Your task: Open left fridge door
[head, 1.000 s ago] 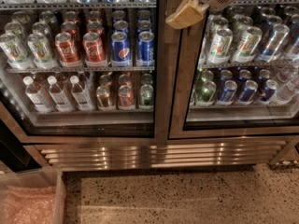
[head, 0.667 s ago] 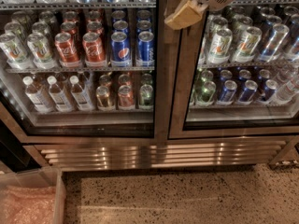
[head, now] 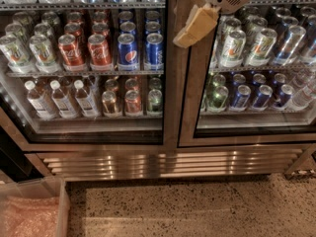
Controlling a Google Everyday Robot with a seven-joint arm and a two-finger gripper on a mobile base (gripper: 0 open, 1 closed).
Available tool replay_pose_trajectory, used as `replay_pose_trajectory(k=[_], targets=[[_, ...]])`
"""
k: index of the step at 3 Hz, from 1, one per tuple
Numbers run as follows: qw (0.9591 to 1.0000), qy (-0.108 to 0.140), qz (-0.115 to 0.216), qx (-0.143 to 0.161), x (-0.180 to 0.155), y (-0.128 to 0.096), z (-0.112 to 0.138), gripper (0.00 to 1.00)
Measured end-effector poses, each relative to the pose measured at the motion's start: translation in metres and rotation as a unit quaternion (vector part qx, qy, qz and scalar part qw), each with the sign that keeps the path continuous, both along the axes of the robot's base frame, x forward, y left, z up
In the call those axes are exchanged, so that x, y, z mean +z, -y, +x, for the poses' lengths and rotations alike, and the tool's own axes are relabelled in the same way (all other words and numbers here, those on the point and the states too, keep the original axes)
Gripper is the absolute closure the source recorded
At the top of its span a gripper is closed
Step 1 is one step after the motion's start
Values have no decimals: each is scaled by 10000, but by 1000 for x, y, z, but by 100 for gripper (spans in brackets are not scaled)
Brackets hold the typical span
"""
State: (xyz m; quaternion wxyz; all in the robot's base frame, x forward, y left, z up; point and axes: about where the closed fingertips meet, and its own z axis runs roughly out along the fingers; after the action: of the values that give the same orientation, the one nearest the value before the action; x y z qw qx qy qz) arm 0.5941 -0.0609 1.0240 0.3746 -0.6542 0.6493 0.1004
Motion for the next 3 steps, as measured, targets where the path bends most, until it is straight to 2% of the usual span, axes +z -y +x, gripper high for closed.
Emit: replay_pose_trajectory(k=[1, 2, 3], targets=[[9997, -236, 47, -80, -5, 10, -39, 0], [9983, -492, 151, -289, -9, 29, -92, 1], [9970, -635, 237, -381, -10, 40, -121, 2]])
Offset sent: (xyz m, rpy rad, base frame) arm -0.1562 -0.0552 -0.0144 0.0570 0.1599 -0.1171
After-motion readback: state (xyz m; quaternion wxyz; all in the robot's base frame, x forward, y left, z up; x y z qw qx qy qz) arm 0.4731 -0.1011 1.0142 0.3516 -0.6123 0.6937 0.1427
